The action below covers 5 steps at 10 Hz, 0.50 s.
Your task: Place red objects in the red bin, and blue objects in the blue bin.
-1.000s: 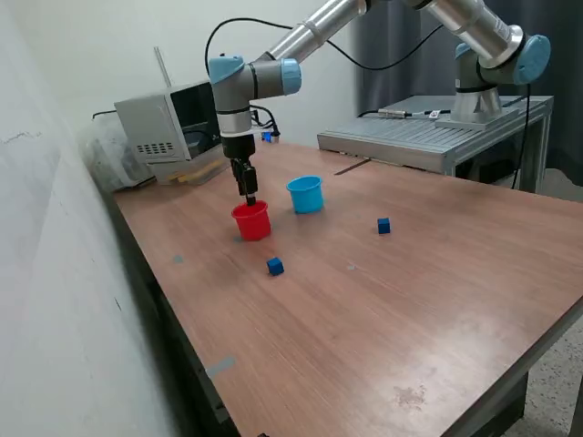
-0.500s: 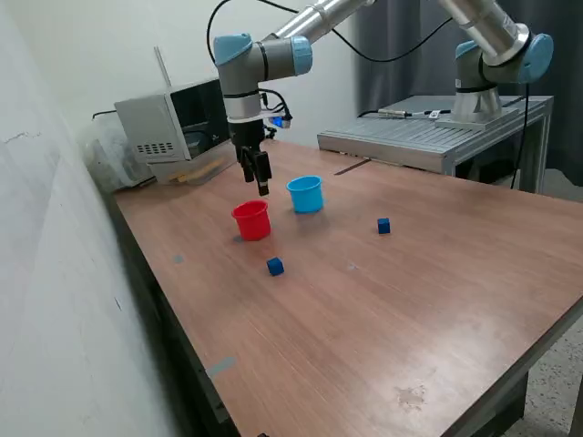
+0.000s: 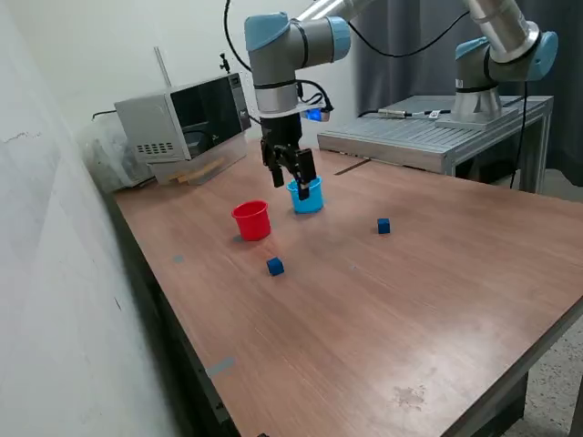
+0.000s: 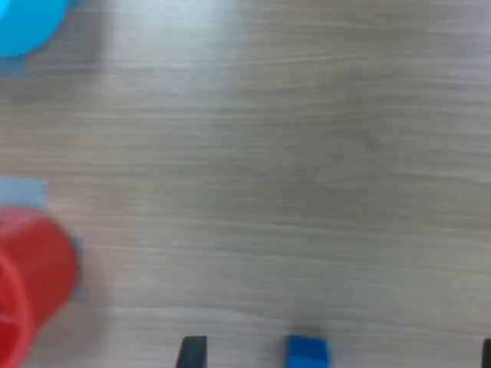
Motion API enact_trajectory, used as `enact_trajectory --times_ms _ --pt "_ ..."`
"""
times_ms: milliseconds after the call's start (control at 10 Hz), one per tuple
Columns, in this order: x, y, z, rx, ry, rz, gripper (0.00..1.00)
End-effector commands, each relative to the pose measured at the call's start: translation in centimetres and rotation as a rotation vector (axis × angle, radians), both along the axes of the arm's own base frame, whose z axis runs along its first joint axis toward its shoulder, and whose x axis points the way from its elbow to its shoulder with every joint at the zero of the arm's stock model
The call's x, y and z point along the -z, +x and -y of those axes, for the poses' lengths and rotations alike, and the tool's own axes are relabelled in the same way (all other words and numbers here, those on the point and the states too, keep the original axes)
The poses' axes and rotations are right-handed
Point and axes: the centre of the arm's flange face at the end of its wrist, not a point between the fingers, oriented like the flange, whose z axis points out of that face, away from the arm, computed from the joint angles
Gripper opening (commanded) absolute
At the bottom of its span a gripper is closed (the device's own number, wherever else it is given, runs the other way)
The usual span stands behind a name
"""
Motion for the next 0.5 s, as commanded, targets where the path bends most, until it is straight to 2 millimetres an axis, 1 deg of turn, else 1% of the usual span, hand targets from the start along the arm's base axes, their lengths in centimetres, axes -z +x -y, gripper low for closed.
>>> enact_trajectory --times_ms 0,100,200,300,400 --pt "1.1 -0.1 3.1 -0.033 -0.046 0.007 1.0" --pt "1.8 -0.7 3.3 -0.034 -0.064 0.001 1.0" --pt "1.8 -1.5 3.1 -0.031 -0.08 -0.019 1.0" --pt "1.3 -2.3 2.4 -0.023 -0.085 -0.054 1.0" --pt "1.6 -3.0 1.3 -0.011 -0.086 -0.078 1.0"
